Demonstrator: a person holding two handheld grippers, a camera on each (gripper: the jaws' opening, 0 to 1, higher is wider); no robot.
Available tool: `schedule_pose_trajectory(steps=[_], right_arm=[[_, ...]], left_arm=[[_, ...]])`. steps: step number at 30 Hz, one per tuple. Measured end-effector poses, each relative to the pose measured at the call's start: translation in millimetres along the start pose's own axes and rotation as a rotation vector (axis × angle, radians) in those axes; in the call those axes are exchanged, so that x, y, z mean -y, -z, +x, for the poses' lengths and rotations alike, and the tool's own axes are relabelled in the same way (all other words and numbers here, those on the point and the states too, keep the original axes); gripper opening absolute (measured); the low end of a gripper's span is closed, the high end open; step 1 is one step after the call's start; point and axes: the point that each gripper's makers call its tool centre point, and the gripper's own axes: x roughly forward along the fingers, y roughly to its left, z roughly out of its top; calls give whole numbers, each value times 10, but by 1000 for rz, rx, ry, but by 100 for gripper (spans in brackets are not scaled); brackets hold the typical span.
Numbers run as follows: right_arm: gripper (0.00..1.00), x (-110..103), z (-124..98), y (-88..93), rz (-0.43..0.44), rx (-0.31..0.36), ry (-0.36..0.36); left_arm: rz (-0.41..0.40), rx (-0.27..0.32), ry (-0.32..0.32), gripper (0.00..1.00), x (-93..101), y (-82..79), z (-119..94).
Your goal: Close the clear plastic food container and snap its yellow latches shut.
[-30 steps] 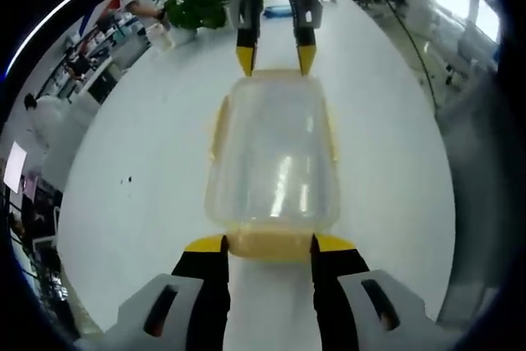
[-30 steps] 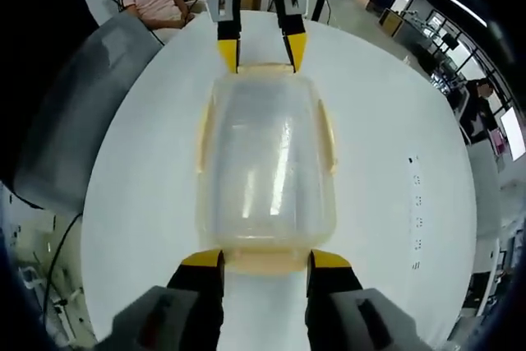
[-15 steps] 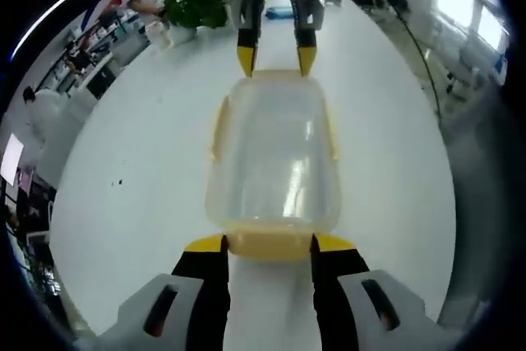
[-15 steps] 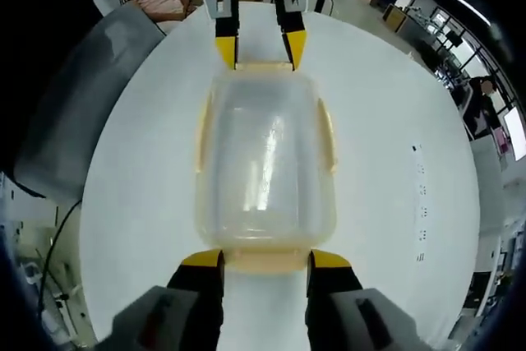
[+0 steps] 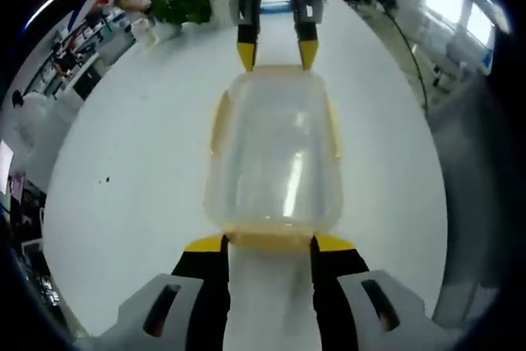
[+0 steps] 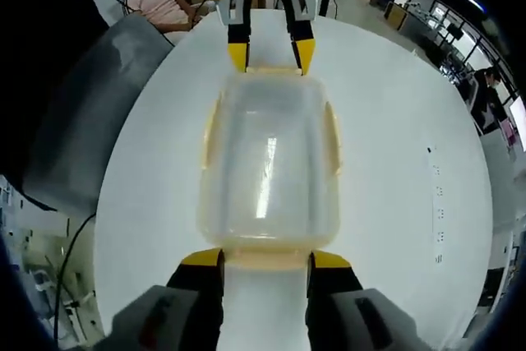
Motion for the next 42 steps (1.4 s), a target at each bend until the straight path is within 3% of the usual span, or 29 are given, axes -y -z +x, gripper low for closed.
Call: schedule_pose_trajectory(steps=[6,10,19,22,25,28,31,33,36,40,42], right_arm=[[36,-70,27,9,64,2,5],[36,-191,34,12,101,4,8],[38,-253,41,32,155,41,-1],[40,-263,60,60,167,35,-6],[47,-297,72,81,175,32,-12],[49,-265,16,97,189,42,16],[49,-231,-80,73,217,83,45],[46,-140,-182,-33,211,166,111],[41,-88,-278,-112,250,242,156],[38,-87,-385,-330,337,419,165],[36,-108,-403,-350,346,446,164]], left_arm=[[11,10,21,36,1,-13,9],[61,-13,62,36,28,-25,25],[120,-37,119,37,54,-34,52],[100,-21,134,37,62,-26,55],[54,7,127,37,52,1,52],[46,14,124,37,66,63,35],[41,23,132,40,112,123,-37],[27,55,117,41,95,110,-115],[-55,153,98,38,61,17,-221],[-151,251,74,33,15,-46,-313],[-186,314,71,33,36,-136,-360]])
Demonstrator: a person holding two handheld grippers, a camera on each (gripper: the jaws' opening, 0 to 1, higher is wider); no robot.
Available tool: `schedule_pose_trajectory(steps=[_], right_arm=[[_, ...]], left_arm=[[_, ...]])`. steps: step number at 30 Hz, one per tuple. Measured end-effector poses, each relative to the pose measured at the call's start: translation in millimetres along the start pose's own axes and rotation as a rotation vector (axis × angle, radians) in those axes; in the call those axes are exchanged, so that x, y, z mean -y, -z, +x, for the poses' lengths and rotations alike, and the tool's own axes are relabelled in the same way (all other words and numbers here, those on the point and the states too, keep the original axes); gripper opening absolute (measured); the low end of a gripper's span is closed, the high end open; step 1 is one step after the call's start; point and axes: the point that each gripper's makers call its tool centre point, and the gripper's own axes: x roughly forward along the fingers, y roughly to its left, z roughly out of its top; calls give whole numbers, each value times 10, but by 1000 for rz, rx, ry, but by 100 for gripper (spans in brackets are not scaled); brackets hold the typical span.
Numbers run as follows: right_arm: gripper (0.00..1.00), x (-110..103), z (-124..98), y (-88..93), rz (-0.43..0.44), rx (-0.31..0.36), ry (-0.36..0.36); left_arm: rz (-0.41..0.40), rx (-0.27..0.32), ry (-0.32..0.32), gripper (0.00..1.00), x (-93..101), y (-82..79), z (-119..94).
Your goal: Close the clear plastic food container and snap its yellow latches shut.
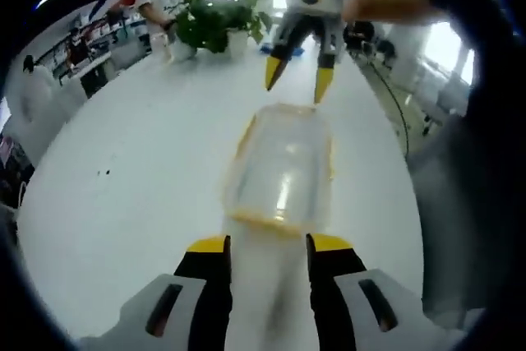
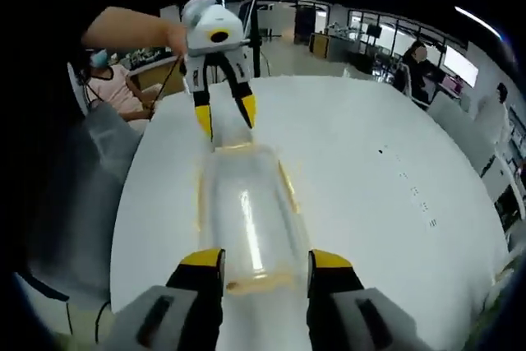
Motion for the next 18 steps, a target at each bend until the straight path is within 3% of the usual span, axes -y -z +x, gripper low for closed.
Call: schedule_pose_trajectory(steps=[2,5,7,18], right_arm=[[34,-21,-1,18,6,1,-1],[32,-17,-4,-7,-4,6,8],[32,-42,2,-54,-8,11,-6],[29,-122,338,-284,-65,2,-48]], left_arm=[[-38,43,18,33,49,-60,-15],[-34,46,-4,31,-15,-81,-66],[-42,80,0,31,2,-180,-73],[23,68,21,33,169,-374,364]])
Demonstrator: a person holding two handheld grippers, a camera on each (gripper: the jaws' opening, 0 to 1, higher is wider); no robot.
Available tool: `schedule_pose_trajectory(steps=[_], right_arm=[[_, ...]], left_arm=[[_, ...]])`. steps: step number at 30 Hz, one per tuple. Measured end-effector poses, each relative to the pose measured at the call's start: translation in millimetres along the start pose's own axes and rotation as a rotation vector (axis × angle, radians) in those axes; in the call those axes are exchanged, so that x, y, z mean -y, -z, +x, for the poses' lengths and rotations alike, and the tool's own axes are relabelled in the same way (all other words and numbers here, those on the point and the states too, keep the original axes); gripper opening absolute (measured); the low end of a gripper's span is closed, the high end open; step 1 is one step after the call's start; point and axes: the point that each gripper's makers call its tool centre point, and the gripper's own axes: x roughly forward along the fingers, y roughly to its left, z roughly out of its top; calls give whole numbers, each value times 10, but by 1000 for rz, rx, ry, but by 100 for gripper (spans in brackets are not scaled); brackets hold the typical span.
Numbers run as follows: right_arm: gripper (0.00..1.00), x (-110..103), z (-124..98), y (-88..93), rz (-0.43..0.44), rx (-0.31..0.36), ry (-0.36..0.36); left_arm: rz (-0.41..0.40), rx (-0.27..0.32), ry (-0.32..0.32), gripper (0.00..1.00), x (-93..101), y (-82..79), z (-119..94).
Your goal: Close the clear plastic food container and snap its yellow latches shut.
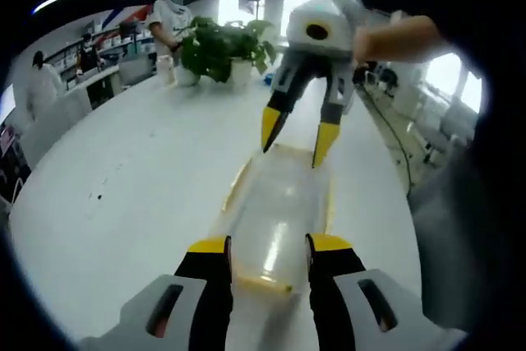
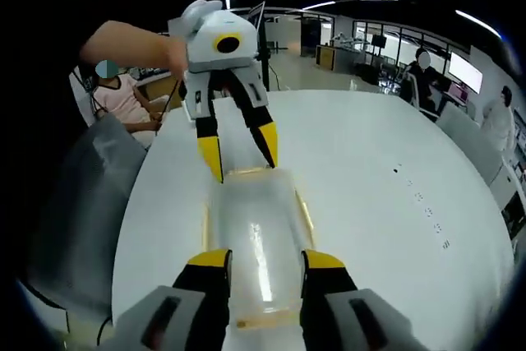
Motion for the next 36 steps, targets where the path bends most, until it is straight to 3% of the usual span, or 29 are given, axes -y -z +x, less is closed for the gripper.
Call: schedule_pose_trajectory(steps=[8,15,18,24,27,36], right_arm=[[29,-17,163,-102,-38,-21,-29],[30,-1,220,-114,-66,-33,-39],[32,6,243,-105,-69,-36,-42],[33,31,259,-91,-76,-43,-69],[46,97,277,-112,-95,-40,-59],[50,174,311,-106,-127,-85,-100]], left_arm=[[33,12,24,32,20,-166,204],[49,4,51,31,101,-174,343],[84,-20,32,32,114,-122,383],[111,-10,34,33,284,-143,411],[115,-2,18,33,282,-146,413],[138,12,-9,38,332,-155,415]])
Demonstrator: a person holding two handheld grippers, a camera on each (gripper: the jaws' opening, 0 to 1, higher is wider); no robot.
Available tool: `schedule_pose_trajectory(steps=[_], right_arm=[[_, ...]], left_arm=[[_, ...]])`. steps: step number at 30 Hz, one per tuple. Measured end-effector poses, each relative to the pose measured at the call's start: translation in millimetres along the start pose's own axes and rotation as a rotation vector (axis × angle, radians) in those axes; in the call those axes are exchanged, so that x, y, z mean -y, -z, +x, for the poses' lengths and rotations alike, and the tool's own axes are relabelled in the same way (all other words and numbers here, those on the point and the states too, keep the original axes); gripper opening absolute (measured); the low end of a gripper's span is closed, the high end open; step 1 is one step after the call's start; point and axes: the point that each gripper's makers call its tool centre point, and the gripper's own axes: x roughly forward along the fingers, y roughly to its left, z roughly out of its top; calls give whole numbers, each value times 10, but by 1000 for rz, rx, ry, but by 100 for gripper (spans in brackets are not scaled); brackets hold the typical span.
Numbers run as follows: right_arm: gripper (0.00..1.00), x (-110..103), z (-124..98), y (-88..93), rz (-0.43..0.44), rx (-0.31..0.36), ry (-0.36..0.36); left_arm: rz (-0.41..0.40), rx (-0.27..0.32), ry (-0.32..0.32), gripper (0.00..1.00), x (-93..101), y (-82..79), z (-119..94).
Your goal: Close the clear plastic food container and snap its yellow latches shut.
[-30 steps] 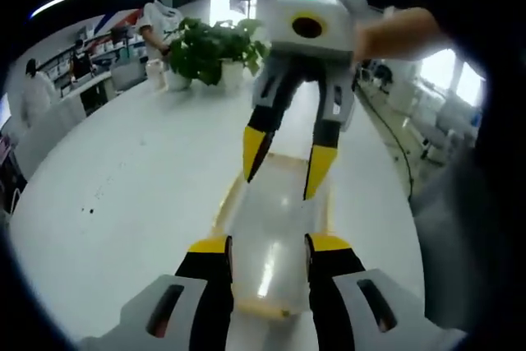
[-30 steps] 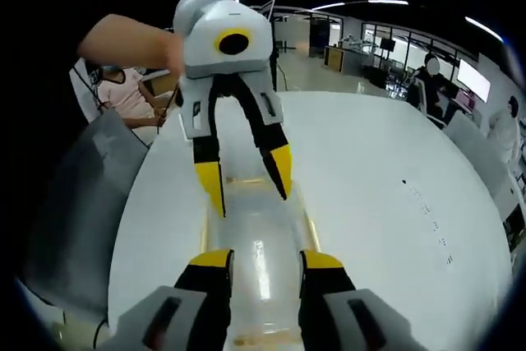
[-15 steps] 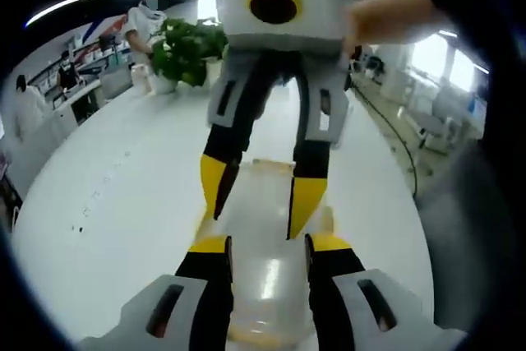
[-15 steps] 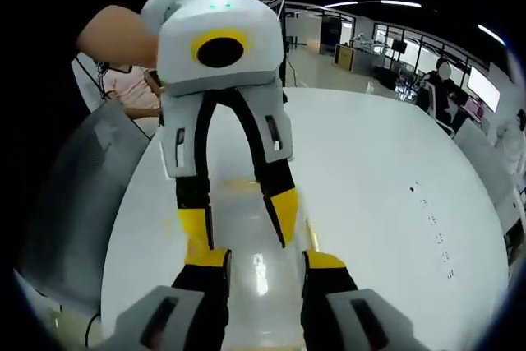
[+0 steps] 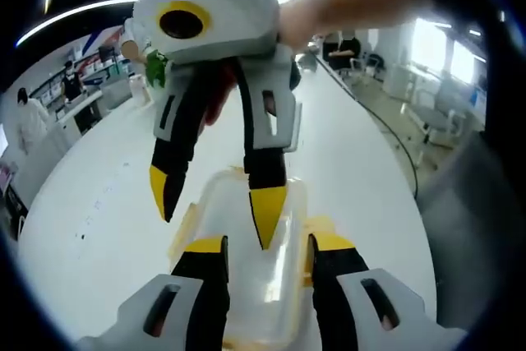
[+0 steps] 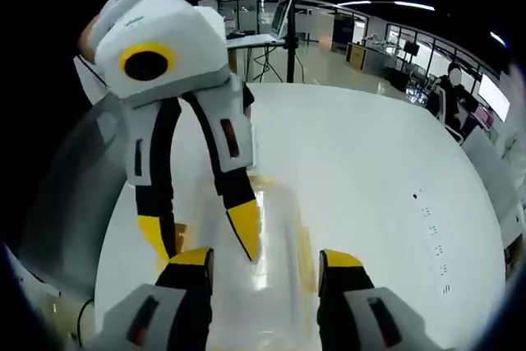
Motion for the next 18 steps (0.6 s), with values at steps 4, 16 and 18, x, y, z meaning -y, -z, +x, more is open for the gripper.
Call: schedule_pose_trajectory(steps=[4,16,18], right_arm=[[52,9,31,-27,16,-1,-32],[53,-14,146,102,90,-65,-136],[53,-27,141,115,77,-89,-162]], left_arm=[[11,7,-23,41,11,26,-12],[152,-48,-135,41,15,145,46],[234,-75,-156,42,36,162,87]])
